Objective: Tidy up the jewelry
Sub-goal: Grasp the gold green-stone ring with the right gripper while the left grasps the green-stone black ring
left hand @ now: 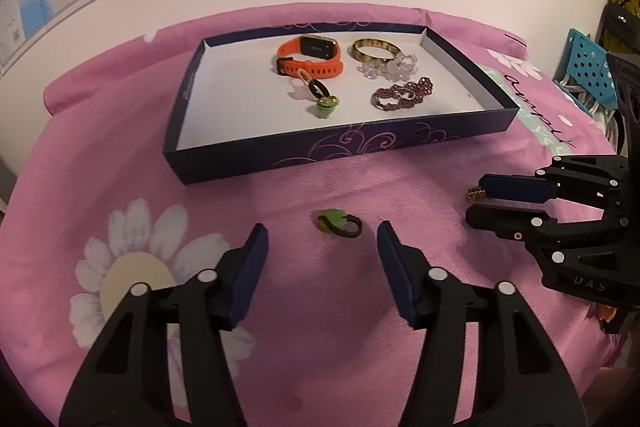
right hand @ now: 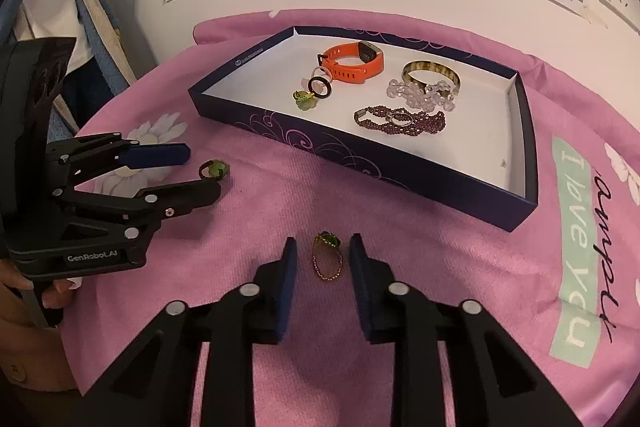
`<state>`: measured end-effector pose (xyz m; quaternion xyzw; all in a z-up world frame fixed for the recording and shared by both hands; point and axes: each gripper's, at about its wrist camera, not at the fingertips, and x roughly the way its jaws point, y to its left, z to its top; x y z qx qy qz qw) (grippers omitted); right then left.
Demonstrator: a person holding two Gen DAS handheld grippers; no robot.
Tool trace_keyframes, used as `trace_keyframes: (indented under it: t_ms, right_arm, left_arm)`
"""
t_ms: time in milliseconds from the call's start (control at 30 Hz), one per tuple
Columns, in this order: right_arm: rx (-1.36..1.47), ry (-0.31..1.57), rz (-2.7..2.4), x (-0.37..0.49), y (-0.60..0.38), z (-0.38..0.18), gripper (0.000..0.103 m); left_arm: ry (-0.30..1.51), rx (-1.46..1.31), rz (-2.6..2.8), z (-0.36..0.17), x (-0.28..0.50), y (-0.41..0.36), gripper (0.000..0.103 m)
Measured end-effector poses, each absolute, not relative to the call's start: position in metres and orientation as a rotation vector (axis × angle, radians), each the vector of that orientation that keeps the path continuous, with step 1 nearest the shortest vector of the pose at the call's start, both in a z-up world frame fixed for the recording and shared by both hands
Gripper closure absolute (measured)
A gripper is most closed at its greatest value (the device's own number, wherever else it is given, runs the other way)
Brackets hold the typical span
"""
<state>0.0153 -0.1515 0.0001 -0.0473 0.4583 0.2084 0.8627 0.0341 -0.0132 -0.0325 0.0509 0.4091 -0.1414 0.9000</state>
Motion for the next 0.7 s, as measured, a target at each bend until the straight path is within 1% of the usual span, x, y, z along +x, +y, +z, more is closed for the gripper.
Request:
trace_keyframes:
  t_ms: [33,100,133,267,400,700]
  right_arm:
    - [-0.098,0.961,0.437,0.0154,-0.1519,0.0,0.08]
    - [-0.095,0.961,0.436,0.0156,-0.1529,-0.0001,0.087]
    - [-0.09,0.962,0.439,0.0162,-0.1533,-0.0003,0.089]
    - [-0.089,0.963,0.447,0.0164,-0.1542,-0.0003,0.091]
    - [-0.074,0.964,0.452,0.0169,-0.1566,-0.0005,0.094]
    - [-0.058,0.954,0.46,0.0164,-0.1584,0.0013,0.096]
  left_arm:
    - [0.851,0.103,-0.298,-0.033,0.0351,-0.0137,0.052]
    - [0.857,0.102,-0.298,-0.034,0.0376,-0.0149,0.055]
    - [0.858,0.101,-0.295,-0.034,0.0386,-0.0152,0.058]
    - [0.862,0.096,-0.297,-0.0342,0.042,-0.0163,0.066]
    - [0.861,0.099,-0.304,-0.0341,0.0433,-0.017,0.079]
    - [0.855,0.084,-0.303,-0.0332,0.0401,-0.0164,0.081]
